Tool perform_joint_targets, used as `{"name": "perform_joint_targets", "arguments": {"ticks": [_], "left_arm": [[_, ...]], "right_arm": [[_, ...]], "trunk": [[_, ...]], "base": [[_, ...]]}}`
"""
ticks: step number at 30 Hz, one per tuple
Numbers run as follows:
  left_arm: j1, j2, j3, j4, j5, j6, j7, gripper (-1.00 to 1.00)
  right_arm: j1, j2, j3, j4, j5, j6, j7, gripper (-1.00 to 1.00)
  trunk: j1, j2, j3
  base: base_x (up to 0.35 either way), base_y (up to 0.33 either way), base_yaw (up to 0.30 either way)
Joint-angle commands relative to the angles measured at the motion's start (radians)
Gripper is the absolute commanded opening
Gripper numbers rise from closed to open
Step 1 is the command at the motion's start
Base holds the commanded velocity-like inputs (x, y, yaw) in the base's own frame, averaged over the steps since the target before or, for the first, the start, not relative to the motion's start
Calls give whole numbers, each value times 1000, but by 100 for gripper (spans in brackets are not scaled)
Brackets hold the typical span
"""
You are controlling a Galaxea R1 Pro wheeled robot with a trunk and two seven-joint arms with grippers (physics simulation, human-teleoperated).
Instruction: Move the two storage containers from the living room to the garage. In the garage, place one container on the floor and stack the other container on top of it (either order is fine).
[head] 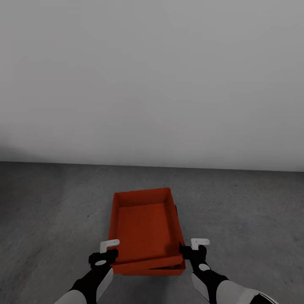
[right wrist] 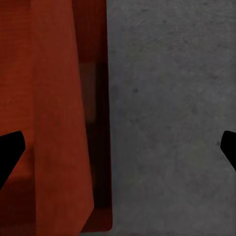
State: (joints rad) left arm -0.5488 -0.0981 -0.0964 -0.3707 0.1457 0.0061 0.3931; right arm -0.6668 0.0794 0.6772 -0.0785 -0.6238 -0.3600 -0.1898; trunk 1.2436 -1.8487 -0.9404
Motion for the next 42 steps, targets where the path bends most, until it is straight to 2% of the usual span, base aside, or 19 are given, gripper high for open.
{"name": "perform_joint_targets", "arguments": {"ticks": [1, 24, 42], "left_arm": [[0, 0, -9, -3, 10, -2, 7, 100], [0, -2, -6, -8, 12, -8, 9, 100], [0, -3, -6, -4, 13, -8, 12, 100]], "right_arm": [[-1, 0, 9, 0, -5, -2, -5, 100], [-1, 3, 9, 0, -19, 1, -8, 100], [-1, 2, 9, 0, -19, 0, -13, 100]], "trunk": [[0, 0, -1], [0, 0, -1], [-69, 126, 56]], "base": [[0, 0, 0], [0, 0, 0], [0, 0, 0]]}}
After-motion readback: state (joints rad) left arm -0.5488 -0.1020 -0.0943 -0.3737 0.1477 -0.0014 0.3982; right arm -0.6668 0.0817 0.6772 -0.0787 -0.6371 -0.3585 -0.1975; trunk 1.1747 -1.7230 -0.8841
